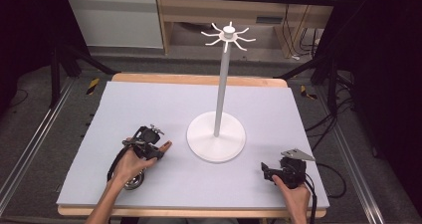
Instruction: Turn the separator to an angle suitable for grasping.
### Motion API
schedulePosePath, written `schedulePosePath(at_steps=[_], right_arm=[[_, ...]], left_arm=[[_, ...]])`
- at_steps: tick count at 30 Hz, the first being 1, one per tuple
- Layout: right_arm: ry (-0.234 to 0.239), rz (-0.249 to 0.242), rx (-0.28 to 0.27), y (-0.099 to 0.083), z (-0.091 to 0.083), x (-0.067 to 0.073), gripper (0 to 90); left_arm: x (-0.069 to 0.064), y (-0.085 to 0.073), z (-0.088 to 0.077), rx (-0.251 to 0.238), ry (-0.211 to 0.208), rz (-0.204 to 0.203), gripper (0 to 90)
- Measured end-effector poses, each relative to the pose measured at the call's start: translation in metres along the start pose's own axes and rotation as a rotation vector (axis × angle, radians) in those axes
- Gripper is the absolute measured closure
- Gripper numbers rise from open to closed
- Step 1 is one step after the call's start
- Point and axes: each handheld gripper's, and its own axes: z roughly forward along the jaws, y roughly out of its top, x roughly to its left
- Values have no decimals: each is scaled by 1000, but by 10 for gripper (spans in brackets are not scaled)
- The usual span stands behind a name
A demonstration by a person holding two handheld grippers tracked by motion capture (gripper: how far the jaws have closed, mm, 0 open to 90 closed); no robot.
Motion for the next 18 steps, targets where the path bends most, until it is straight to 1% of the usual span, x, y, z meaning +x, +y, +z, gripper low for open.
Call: schedulePosePath(at_steps=[3,5,6,7,9,10,12,14,18], right_arm=[[0,0,3,0,0,0,66],[-2,-1,4,0,1,0,66],[-2,6,4,0,1,0,66],[-4,8,5,0,1,0,66],[-2,10,9,-1,1,1,66],[-2,-2,8,-1,1,0,66],[-5,-4,9,-1,2,0,66],[-4,1,12,0,2,0,67],[-2,-6,10,-1,2,0,67]], left_arm=[[0,-2,0,-9,0,-1,671],[0,-4,0,-31,-3,-5,672],[1,-5,-1,-39,-7,-3,672],[3,-6,-1,-47,-20,-14,672],[5,-7,-2,-54,-31,-24,672],[6,-7,-3,-57,-31,-25,672],[7,-7,-5,-61,-30,-24,672],[7,-8,-9,-72,-27,-24,672],[6,-10,-17,-98,-24,-21,673]])
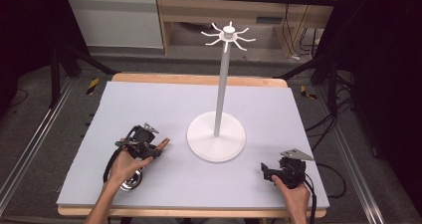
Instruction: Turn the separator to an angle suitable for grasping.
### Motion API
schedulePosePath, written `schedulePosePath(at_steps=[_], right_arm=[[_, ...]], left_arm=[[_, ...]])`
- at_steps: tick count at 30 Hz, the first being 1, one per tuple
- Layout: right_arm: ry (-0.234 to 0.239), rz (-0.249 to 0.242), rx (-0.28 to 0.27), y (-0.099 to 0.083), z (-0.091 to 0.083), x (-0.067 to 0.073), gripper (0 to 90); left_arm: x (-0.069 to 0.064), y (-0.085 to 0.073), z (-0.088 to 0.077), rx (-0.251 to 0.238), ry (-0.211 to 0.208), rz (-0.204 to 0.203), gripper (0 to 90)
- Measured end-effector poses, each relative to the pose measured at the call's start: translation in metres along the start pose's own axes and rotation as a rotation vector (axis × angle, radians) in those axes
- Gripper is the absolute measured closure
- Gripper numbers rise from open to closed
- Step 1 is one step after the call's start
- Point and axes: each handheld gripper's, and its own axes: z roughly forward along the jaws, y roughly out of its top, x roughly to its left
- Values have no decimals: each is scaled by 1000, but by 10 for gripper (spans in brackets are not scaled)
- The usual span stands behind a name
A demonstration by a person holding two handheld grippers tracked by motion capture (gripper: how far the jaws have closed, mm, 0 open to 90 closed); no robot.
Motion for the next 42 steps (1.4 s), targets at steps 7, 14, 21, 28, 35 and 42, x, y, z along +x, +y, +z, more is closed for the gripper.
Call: schedulePosePath(at_steps=[7,14,21,28,35,42], right_arm=[[2,-2,-2,0,-1,0,67],[0,3,1,0,-1,1,67],[-1,4,-1,0,-1,1,67],[-1,6,-3,0,-2,1,67],[2,10,-8,1,-2,1,67],[-7,6,-11,1,-2,0,67]], left_arm=[[-4,-3,-16,-36,6,5,673],[-3,-6,-34,-94,5,-7,674],[-6,-7,-50,-171,10,-13,674],[-8,-9,-71,-252,24,-5,674],[-10,-12,-85,-369,37,-16,674],[-15,-16,-101,-515,50,-16,673]])
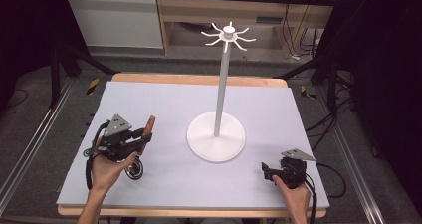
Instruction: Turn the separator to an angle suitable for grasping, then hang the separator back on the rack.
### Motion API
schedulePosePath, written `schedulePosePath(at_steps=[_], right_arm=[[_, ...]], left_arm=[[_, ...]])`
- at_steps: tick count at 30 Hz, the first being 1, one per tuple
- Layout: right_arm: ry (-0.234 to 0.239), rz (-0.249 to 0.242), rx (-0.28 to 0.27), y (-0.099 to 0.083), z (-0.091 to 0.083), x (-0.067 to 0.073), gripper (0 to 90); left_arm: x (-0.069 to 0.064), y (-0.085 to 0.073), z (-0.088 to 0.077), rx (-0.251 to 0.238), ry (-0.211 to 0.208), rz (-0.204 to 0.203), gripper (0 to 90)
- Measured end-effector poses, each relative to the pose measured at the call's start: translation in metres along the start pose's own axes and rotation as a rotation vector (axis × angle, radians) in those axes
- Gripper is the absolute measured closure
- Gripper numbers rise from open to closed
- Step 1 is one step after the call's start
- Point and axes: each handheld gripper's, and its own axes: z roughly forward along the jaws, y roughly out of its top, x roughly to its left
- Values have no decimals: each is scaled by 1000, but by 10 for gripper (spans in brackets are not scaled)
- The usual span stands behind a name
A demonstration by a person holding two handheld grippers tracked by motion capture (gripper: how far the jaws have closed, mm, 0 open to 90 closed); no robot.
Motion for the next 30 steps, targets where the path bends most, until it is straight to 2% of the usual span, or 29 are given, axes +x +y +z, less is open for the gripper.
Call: schedulePosePath(at_steps=[4,8,20,23,26,30], right_arm=[[1,1,1,0,-1,1,67],[0,-5,0,0,0,1,67],[-9,-3,-7,0,-1,1,67],[-5,4,-13,0,-2,1,67],[-11,-10,-20,0,-2,0,67],[-16,-6,-22,0,-2,1,67]], left_arm=[[0,1,-9,-81,0,-27,673],[0,3,-17,-137,1,-36,673],[-4,11,-32,-239,-13,-44,673],[-5,16,-33,-258,-16,-40,673],[-7,23,-34,-288,-22,-45,673],[-9,29,-31,-300,-33,-42,673]])
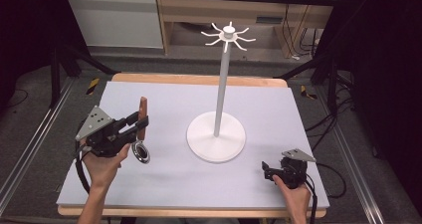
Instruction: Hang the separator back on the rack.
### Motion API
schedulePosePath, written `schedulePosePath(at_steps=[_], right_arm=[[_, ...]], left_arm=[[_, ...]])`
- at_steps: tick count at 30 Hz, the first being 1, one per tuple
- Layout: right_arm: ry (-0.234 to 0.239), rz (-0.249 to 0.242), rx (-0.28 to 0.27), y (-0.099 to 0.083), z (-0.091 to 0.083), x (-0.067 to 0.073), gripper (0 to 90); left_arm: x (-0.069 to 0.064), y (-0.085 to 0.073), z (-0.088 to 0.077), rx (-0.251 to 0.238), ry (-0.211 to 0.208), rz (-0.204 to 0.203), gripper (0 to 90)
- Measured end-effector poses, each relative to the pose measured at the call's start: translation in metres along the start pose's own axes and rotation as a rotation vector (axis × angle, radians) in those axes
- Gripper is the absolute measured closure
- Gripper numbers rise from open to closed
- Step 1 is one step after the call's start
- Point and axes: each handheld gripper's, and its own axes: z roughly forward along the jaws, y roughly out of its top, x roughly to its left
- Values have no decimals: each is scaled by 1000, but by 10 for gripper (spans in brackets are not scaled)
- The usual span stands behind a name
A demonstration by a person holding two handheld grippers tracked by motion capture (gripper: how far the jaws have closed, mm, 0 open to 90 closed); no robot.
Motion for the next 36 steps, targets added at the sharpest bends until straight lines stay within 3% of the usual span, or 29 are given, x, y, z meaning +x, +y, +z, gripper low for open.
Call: schedulePosePath(at_steps=[7,22,36], right_arm=[[5,1,-3,0,1,-1,67],[1,1,2,0,3,2,67],[3,-4,-1,1,3,2,67]], left_arm=[[-3,14,9,-22,-20,-7,673],[-21,52,18,-57,-56,48,673],[-30,78,24,-74,-102,47,673]])
